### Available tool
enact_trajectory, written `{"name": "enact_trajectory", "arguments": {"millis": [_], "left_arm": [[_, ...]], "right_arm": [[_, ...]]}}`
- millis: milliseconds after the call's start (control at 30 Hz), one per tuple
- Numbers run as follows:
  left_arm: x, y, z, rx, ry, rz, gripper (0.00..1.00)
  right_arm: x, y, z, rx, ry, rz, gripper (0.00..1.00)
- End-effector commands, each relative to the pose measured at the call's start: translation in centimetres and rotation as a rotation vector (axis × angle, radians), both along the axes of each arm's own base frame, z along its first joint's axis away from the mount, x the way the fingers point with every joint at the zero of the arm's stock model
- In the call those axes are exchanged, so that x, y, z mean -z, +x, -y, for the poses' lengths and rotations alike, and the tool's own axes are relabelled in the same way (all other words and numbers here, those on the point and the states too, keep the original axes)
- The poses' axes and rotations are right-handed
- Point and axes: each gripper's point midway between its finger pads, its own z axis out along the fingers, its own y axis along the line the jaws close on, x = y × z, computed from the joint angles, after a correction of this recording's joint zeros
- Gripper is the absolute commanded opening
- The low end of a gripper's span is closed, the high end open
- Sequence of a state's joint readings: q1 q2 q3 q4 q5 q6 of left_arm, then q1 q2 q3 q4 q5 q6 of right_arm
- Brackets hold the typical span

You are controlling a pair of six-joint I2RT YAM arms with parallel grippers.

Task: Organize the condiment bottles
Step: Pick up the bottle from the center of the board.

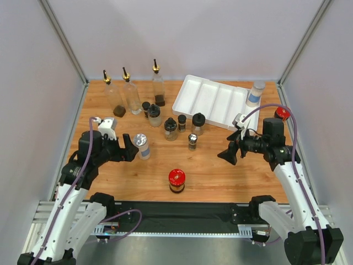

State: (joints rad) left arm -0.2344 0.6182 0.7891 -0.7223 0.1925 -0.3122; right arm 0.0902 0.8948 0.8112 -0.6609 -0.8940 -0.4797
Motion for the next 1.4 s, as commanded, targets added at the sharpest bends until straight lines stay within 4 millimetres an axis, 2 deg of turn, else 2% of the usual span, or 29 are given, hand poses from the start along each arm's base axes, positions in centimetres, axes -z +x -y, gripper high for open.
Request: {"name": "enact_trajectory", "arguments": {"millis": [0,533,1367], "left_arm": [[0.2,-0.4,0.7,0.015,-0.037,-0.055,1.00],[1.8,-0.2,1.0,0.010,-0.019,-0.137,1.00],[3.3,-0.1,2.1,0.022,0.055,-0.191,1.00]], "right_arm": [[-0.7,1.0,0.2,-0.001,-0.017,0.074,1.00],[-0.6,1.1,0.3,0.004,-0.026,0.069,1.00],[-0.4,1.1,0.3,0.001,-0.028,0.054,1.00]]}}
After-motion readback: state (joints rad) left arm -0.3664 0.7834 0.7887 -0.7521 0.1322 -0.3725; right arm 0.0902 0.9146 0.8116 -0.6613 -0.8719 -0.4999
